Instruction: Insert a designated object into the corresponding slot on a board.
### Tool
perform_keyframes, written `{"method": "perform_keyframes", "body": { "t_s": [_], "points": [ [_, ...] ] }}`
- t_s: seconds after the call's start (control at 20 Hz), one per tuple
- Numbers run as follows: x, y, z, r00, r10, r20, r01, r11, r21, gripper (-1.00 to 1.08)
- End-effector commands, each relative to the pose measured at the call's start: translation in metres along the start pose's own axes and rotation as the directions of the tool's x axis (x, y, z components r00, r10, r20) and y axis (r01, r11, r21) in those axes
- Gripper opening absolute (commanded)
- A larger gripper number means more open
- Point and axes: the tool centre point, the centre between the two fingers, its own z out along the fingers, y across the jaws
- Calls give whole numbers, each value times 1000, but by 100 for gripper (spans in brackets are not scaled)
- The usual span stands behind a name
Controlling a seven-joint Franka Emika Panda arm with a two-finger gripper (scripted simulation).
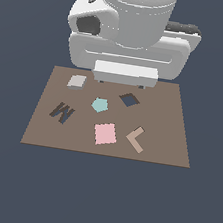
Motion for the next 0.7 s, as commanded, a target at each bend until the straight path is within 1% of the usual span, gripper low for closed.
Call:
{"method": "perform_keyframes", "body": {
  "t_s": [0.0,0.2,0.35,0.5,0.65],
  "points": [
    [0,0,0,1000,0,0,0,1000,0,100],
    [-3,5,4,1000,6,1,-6,1000,0,100],
    [-9,16,12,1000,18,4,-18,1000,-1,100],
    [-18,32,25,999,37,8,-37,999,-1,100],
    [-31,55,43,998,63,14,-63,998,-3,100]
  ]
}}
